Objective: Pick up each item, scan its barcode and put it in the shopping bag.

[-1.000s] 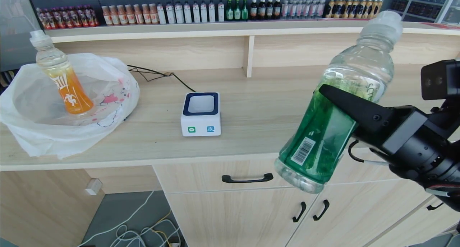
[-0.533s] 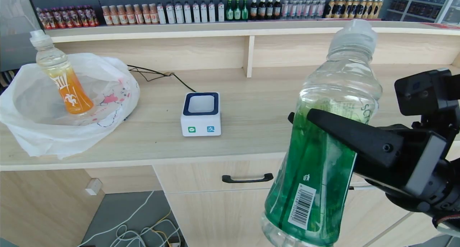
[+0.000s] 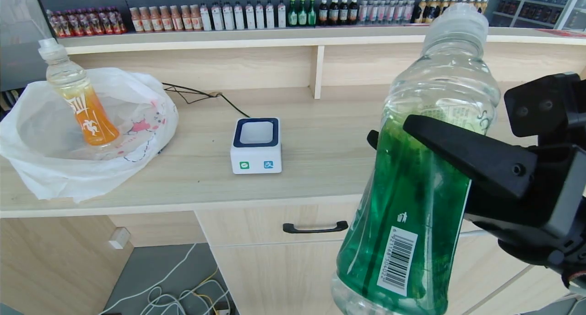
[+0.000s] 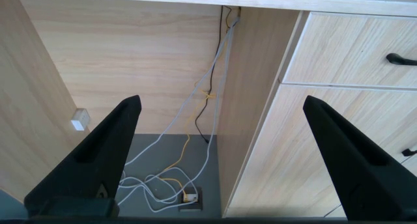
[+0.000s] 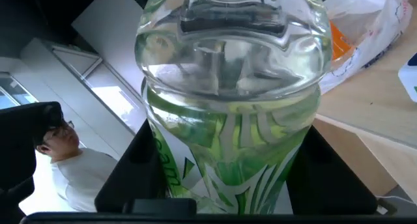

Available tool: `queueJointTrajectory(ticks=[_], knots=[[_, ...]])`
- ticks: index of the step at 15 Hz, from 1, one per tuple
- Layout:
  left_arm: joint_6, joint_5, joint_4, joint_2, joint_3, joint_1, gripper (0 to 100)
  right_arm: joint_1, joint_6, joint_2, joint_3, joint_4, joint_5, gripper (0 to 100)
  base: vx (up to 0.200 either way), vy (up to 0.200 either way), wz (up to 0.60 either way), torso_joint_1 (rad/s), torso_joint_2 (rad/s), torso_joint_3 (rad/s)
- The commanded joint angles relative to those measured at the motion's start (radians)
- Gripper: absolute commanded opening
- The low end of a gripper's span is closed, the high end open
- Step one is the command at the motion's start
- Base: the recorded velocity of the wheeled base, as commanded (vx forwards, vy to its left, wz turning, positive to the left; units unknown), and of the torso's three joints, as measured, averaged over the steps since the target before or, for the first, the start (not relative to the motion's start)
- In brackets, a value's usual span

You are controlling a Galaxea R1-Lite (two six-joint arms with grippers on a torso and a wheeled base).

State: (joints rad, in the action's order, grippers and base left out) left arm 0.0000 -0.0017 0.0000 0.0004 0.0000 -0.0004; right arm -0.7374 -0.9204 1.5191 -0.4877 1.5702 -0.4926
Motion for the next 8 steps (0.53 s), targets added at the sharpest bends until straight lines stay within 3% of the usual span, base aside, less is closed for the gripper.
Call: queueJointTrajectory(ticks=[1, 8], knots=[[0.0, 0.0, 0.0, 0.0, 0.0, 0.0, 100, -0.011, 0.0, -0.004, -0.003, 0.001, -0.001, 0, 0.0, 0.0, 0.0, 0.0, 0.0, 0.0], [0.0, 0.0, 0.0, 0.0, 0.0, -0.001, 100, -0.016, 0.0, -0.004, -0.028, 0.001, -0.001, 0, 0.0, 0.0, 0.0, 0.0, 0.0, 0.0]])
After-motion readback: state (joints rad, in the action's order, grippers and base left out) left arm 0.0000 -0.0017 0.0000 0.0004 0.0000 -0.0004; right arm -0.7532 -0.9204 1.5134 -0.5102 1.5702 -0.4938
